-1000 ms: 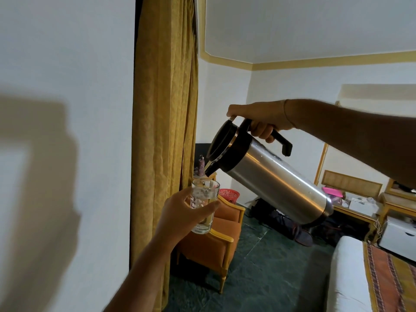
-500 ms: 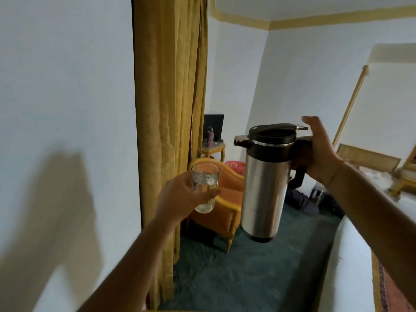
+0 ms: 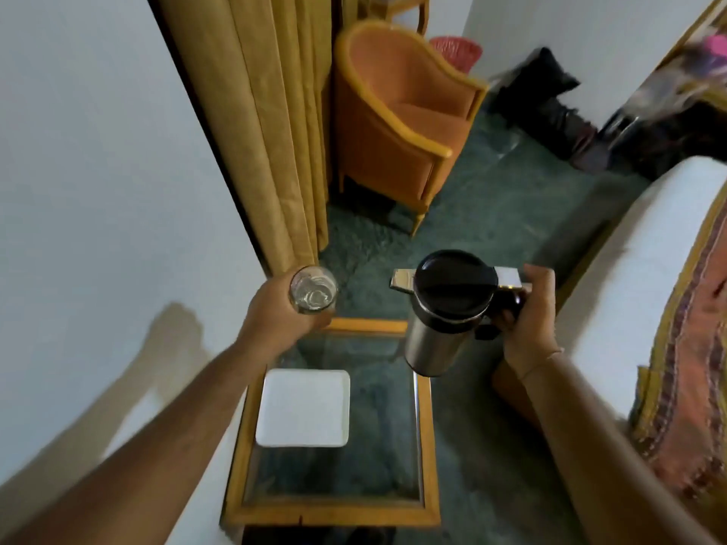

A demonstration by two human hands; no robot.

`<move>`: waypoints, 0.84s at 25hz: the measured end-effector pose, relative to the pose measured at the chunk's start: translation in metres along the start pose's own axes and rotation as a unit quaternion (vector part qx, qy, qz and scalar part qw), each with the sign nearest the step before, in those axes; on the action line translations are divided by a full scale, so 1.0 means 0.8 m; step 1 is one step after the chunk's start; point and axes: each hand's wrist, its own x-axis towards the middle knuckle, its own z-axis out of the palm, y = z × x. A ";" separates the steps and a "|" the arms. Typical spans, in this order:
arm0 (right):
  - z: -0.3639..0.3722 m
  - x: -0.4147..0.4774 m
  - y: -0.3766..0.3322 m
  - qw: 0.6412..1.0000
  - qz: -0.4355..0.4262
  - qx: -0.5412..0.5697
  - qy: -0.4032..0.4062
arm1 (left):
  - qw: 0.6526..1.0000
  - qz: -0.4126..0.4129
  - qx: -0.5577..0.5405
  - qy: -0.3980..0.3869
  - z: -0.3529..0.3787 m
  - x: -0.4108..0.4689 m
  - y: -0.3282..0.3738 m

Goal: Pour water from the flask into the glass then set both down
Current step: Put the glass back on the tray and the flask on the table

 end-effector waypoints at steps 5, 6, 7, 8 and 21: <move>-0.030 0.041 0.250 0.993 0.090 0.037 0.063 | 0.994 -0.095 0.008 -0.055 0.125 -0.023 -0.191; -0.034 0.044 0.293 0.991 0.102 0.046 0.068 | 0.991 -0.117 0.010 -0.066 0.149 -0.032 -0.226; -0.037 0.051 0.329 0.990 0.106 0.053 0.074 | 0.988 -0.134 0.012 -0.070 0.172 -0.036 -0.258; -0.041 0.056 0.369 0.989 0.111 0.061 0.074 | 0.985 -0.153 0.020 -0.073 0.197 -0.045 -0.293; -0.051 0.097 0.532 0.989 0.063 0.078 0.105 | 0.975 -0.201 0.060 -0.078 0.332 -0.077 -0.473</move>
